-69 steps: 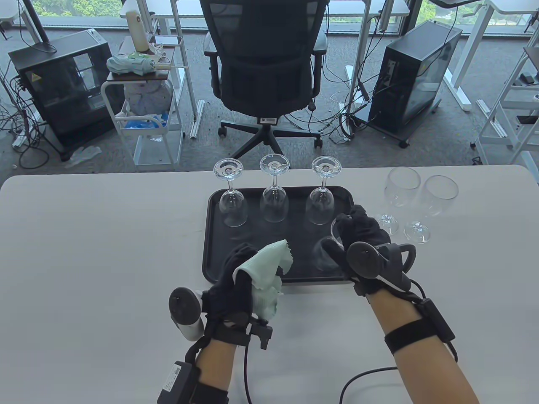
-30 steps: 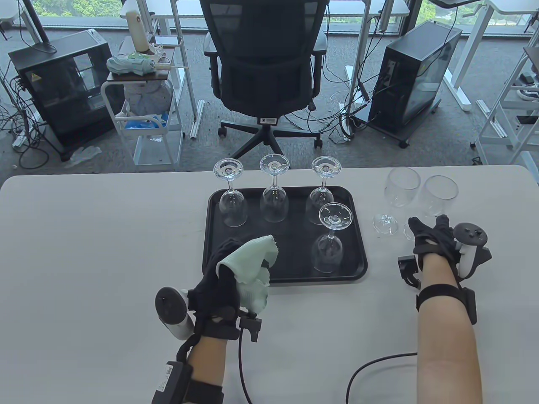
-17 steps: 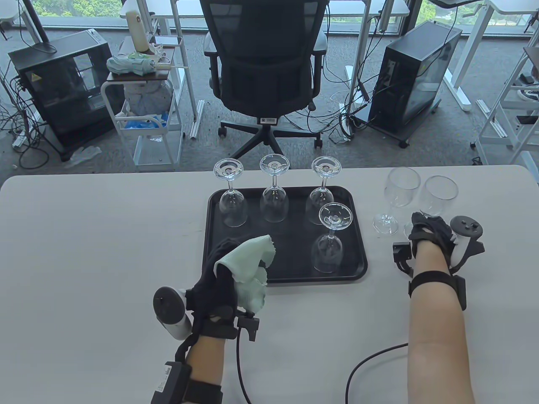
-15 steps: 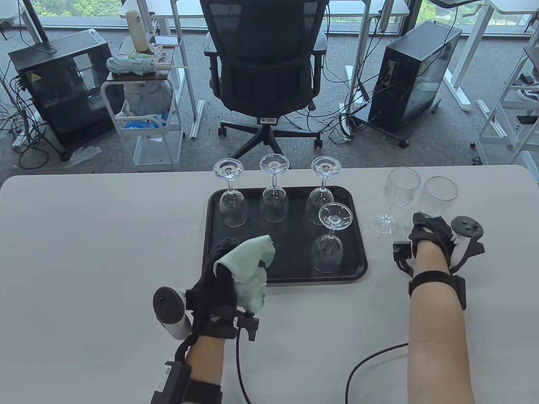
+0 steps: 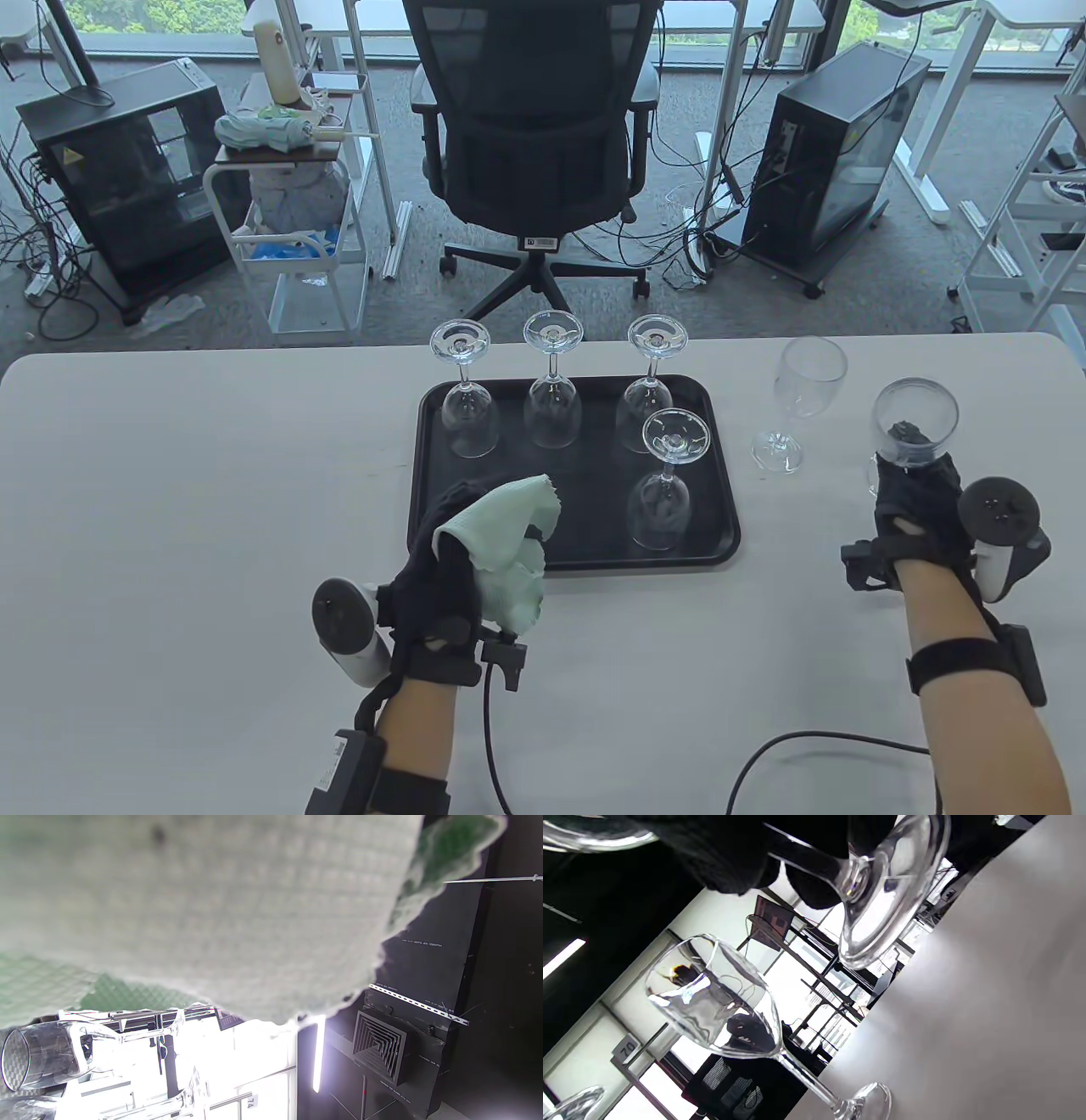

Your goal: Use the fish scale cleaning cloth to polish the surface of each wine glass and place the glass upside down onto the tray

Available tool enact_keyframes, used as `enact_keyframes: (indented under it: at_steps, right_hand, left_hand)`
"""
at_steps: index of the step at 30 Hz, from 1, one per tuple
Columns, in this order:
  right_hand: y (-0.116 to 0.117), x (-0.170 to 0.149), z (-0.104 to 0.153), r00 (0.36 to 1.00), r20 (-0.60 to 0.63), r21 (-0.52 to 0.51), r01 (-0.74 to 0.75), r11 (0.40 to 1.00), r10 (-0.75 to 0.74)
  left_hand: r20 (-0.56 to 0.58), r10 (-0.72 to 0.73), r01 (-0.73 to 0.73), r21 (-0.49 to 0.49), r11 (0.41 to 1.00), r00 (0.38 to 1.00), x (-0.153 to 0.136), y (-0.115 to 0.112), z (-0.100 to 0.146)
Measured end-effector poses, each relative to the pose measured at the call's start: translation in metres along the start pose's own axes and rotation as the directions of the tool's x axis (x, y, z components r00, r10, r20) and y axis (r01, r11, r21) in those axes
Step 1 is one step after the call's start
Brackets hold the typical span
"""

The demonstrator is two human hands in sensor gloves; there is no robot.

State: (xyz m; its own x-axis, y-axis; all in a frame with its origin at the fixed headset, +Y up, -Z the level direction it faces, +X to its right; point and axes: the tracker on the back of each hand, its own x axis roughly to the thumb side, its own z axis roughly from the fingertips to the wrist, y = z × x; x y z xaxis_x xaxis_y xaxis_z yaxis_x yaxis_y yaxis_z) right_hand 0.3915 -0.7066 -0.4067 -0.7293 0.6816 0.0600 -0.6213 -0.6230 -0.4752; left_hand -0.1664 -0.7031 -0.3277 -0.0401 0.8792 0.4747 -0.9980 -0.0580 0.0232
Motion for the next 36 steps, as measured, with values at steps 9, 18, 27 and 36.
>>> enact_keyframes:
  at_steps: [9,18,27,36]
  right_hand:
    - [0.021,0.116,0.085,0.718,0.56,-0.072,-0.455,0.888,0.413]
    - [0.069,0.217,0.148,0.623,0.537,-0.195,-0.565,0.802,0.569]
    - [0.098,0.266,0.164,0.665,0.516,-0.159,-0.544,0.824,0.539]
    - [0.093,0.243,0.173,0.657,0.714,-0.056,-0.293,0.954,0.243]
  left_hand:
    - [0.0,0.002,-0.002,-0.009,1.0,1.0,0.0,-0.005,0.001]
    - [0.018,0.009,-0.008,-0.042,0.999,1.0,0.004,-0.012,0.001]
    - [0.006,0.006,-0.005,-0.122,0.993,1.0,0.001,-0.018,0.001]
    - [0.009,-0.123,0.124,-0.067,0.99,0.992,0.001,-0.016,0.003]
